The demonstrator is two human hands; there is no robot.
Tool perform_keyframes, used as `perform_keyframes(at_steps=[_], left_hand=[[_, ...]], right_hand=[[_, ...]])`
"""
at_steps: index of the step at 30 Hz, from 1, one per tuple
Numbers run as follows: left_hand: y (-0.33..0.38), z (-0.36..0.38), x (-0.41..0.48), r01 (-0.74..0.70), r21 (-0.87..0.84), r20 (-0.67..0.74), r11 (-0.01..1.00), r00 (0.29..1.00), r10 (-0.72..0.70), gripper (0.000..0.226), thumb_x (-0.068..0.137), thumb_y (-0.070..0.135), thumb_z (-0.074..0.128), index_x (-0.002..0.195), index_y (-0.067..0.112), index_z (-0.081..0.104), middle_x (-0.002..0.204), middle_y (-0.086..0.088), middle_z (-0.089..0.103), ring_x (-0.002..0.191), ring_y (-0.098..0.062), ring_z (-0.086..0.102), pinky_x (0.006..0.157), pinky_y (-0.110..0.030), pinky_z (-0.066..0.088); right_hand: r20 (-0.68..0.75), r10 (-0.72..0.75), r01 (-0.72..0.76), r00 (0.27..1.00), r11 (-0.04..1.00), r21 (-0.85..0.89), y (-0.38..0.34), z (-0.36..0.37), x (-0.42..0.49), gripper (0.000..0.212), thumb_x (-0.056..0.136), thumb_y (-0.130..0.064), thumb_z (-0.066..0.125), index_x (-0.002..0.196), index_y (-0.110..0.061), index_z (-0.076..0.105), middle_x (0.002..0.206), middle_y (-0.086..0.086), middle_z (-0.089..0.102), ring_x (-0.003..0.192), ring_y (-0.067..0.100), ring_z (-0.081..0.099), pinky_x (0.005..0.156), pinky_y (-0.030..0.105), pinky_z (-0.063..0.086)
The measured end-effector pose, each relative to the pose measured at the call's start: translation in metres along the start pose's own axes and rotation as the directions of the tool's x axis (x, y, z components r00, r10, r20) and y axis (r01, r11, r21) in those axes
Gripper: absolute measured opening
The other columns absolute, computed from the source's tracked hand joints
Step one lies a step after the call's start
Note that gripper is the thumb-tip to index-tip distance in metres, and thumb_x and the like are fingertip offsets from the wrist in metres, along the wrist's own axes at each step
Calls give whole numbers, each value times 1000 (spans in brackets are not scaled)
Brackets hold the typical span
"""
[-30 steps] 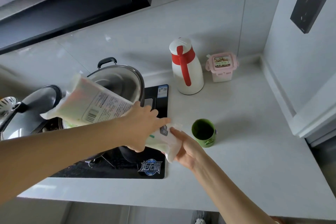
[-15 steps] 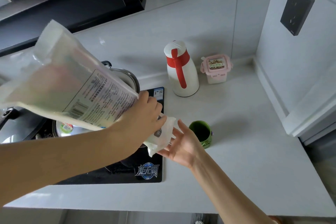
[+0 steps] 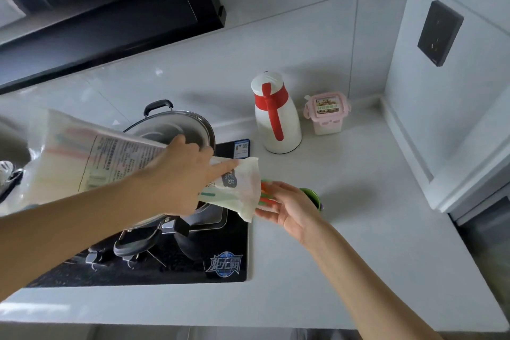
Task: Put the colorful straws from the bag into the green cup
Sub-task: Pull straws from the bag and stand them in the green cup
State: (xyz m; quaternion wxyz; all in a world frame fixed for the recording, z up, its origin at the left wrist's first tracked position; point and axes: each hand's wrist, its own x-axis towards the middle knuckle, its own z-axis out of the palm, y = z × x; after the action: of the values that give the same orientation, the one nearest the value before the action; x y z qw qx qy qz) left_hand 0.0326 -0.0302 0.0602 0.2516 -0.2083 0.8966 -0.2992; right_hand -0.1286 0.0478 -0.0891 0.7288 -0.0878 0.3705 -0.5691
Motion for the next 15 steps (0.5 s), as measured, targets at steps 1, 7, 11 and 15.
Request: perform_keyframes(at_steps=[1, 7, 11, 15], left_hand=[[-1, 4, -2, 12, -37, -15, 999, 1000, -12, 87, 76, 55, 43, 139, 37, -13, 107, -4, 52, 80, -20, 52, 72, -36, 40], [16, 27, -15, 74, -250, -90, 966, 991, -100, 84, 81, 49, 42, 137, 40, -21, 81, 8, 52, 57, -11, 42, 60, -27, 40], [25, 33, -19, 159, -418, -135, 895, 963, -234, 82, 81, 51, 47, 142, 41, -8, 88, 9, 58, 59, -12, 37, 61, -25, 32], [28, 30, -25, 128, -604, -176, 787, 941, -289, 78, 72, 36, 66, 141, 37, 28, 72, 5, 60, 51, -15, 45, 56, -25, 37]], right_hand=[[-33, -56, 53, 998, 995, -89, -1, -2, 0, 6, 85, -9, 65, 87, -4, 66, 77, 8, 76, 71, 21, 73, 59, 32, 59], [-166, -289, 223, 943, 918, -328, -16, -4, -4, 6, 85, -15, 67, 80, -15, 71, 74, 2, 74, 69, 16, 67, 60, 25, 51], [-135, -477, 349, 868, 782, -517, -34, -2, -14, 5, 86, -20, 66, 82, -20, 69, 74, -2, 72, 66, 10, 66, 57, 19, 51], [-142, -601, 474, 786, 734, -486, -53, -5, -24, 8, 86, -17, 65, 94, -18, 63, 73, 1, 67, 63, 13, 62, 60, 23, 52]])
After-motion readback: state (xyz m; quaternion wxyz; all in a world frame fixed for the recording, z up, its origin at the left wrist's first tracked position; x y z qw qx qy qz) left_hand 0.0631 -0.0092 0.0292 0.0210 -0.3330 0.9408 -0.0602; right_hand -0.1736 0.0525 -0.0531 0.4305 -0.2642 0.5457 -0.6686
